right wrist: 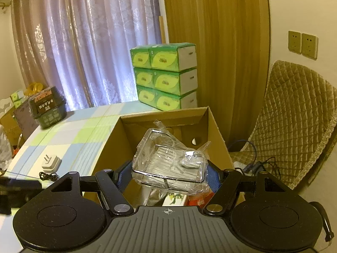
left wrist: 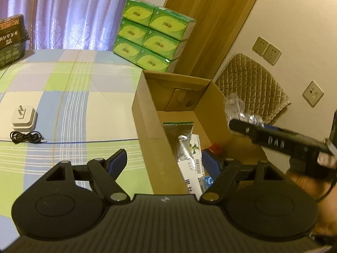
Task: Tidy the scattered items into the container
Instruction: 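Open both grippers to release the spoon and soap rack into the box, then withdraw both grippers from the box toward the white charger and cable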
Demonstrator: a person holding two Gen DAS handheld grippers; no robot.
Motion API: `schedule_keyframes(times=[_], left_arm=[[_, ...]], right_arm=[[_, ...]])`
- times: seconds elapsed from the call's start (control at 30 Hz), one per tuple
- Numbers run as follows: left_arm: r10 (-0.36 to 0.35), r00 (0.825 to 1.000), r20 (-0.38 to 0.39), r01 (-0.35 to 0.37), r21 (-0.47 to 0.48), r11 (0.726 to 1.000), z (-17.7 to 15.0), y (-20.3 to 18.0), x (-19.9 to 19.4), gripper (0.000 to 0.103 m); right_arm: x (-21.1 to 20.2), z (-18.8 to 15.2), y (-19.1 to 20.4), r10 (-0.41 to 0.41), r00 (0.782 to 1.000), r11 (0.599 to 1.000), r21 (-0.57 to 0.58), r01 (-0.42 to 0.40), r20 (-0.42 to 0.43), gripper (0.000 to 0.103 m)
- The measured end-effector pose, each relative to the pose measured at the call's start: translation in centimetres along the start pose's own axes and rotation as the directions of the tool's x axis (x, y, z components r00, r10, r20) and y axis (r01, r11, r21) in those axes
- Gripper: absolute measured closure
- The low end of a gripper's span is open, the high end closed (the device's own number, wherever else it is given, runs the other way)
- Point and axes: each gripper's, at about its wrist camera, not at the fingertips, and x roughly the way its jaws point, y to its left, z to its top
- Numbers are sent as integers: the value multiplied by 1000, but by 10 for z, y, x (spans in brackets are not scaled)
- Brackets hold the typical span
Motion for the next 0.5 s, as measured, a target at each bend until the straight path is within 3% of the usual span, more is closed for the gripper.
schedule_keyframes(times=[0.13,0.17,0.2,0.23,0.5], left_arm=[[2,1000,-6,-2,-11,1000,-3,5,-1,29],[1,1000,-6,-1,-11,1000,-3,6,-1,29],[0,1000,-7,0,-11,1000,-4,7,-2,29],[0,1000,-6,0,-11,1000,-4,7,-2,29],[6,1000,2,-6,-25,1000,-11,16,-12,28]], right_arm=[[11,5,1,8,1000,1000,-3,-8,-25,30],[13,5,1,17,999,1000,2,-17,-33,24],[15,4,1,20,999,1000,7,-20,-35,11],[14,4,0,16,1000,1000,11,-16,-24,9],[-5,-3,-10,1,1000,997,76,-1,8,9]])
